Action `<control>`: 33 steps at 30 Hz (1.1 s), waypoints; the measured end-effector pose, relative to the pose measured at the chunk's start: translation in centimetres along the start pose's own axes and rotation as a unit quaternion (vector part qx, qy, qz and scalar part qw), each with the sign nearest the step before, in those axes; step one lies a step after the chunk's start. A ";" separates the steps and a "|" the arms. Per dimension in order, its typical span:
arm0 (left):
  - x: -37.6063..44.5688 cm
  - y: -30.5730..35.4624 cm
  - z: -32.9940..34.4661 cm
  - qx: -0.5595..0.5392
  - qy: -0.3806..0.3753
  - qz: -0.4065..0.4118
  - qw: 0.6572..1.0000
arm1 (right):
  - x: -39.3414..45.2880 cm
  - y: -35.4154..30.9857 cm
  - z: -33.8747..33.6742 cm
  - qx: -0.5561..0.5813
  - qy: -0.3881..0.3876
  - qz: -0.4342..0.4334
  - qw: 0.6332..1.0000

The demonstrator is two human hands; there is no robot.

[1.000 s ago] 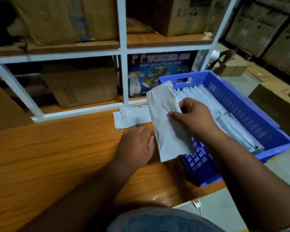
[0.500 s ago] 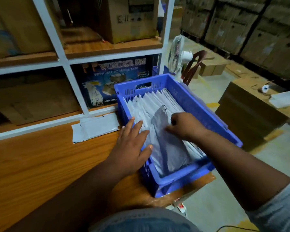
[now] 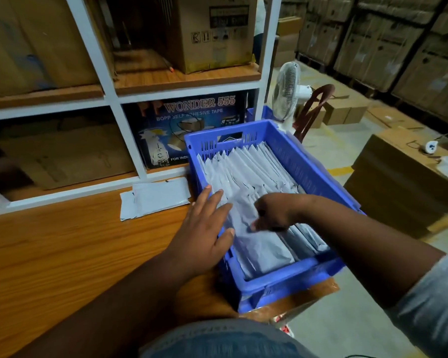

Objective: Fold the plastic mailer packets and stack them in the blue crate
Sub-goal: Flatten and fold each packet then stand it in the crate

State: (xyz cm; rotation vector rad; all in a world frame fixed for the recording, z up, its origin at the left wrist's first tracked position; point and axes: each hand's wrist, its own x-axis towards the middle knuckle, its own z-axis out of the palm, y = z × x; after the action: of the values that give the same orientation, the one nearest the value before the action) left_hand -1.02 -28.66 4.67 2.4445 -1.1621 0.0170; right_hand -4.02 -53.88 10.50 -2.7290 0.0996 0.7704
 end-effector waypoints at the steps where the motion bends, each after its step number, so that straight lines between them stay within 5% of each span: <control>1: -0.1 0.0 0.0 0.002 0.000 0.002 1.000 | 0.6 -0.4 0.7 -0.057 -0.022 0.022 0.998; 3: -0.2 0.0 0.0 0.011 0.000 0.004 1.000 | 1.8 -1.4 1.8 -0.143 -0.026 0.065 0.987; 5: -0.2 0.0 -0.1 0.018 -0.001 0.003 1.000 | 2.0 -2.1 1.7 -0.219 0.066 0.078 0.970; 7: -0.2 0.1 -0.2 0.016 -0.001 0.002 1.000 | 1.9 -2.3 1.1 -0.274 0.213 -0.006 0.938; 9: -0.2 0.4 -0.4 0.008 -0.007 -0.001 1.000 | 2.1 -2.1 0.9 -0.316 0.281 -0.184 0.887; 12: -0.2 0.5 -0.6 -0.002 -0.005 0.002 1.000 | 3.0 -1.4 1.9 -0.380 0.192 -0.308 0.851; 17: -0.2 0.5 -0.6 0.010 -0.001 0.002 1.000 | 5.1 -1.4 5.7 -0.422 0.005 -0.260 0.868; 21: -0.3 0.5 -0.7 0.021 0.001 0.006 1.000 | 5.9 -2.1 6.9 -0.560 -0.118 -0.132 0.809; 25: -0.3 0.4 -0.9 0.038 -0.003 0.003 0.999 | 5.3 -0.8 6.3 -0.549 0.014 0.023 0.835; 28: -0.4 0.4 -1.0 0.043 -0.010 0.005 0.999 | 5.7 -0.8 5.8 -0.528 -0.116 -0.090 0.837; 30: -0.3 0.3 -0.9 0.038 -0.015 0.008 0.999 | 4.3 -1.9 4.2 -0.475 -0.065 -0.136 0.867; 33: -0.2 -0.2 -1.3 -0.006 -0.038 0.011 0.999 | 3.2 -1.5 1.9 -0.362 0.116 -0.231 0.896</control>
State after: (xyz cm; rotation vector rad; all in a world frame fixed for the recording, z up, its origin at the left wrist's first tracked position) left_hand -0.76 -27.91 5.79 2.4412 -1.2191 -0.0769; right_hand -2.02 -51.81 7.69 -3.2931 -0.9321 0.3756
